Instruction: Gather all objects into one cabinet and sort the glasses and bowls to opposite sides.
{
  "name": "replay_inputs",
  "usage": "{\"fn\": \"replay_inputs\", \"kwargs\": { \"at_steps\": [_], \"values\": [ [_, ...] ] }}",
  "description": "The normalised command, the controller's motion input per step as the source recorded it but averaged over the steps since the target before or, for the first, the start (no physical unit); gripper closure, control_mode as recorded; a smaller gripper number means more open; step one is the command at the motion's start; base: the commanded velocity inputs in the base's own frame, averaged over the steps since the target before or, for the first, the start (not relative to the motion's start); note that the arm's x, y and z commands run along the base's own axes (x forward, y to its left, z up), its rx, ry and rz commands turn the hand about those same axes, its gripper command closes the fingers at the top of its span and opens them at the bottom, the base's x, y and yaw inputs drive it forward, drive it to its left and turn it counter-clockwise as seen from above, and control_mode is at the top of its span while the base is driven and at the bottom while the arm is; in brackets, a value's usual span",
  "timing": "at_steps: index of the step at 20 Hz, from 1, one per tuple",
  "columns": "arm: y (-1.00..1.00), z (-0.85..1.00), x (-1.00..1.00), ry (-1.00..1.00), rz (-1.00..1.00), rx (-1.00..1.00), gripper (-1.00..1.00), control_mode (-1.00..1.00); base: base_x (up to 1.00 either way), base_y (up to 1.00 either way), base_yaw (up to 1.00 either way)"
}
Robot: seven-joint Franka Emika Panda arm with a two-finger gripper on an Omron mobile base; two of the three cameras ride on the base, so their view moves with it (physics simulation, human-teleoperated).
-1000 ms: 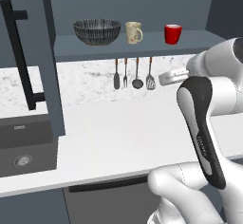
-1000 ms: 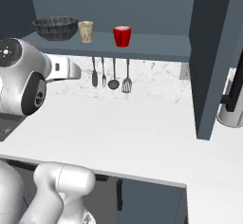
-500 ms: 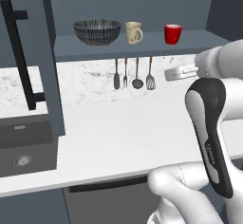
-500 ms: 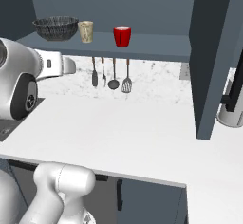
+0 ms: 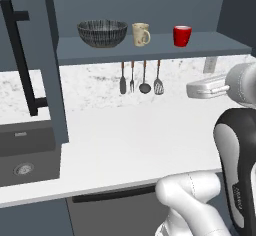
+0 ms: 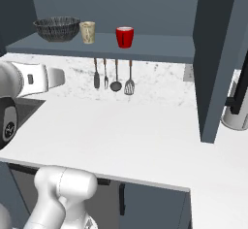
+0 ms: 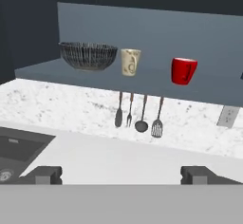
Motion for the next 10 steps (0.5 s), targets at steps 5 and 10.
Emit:
{"fn": "replay_inputs", "kwargs": {
  "at_steps": [5, 10],
  "values": [
    [0.03, 0.0, -0.01, 0.0, 0.0, 0.0, -1.0, 1.0, 0.01, 0.01, 0.0],
    [0.0, 0.0, 0.0, 0.0, 0.0, 0.0, -1.0, 1.0, -0.89, -0.09, -0.17]
  ]
}}
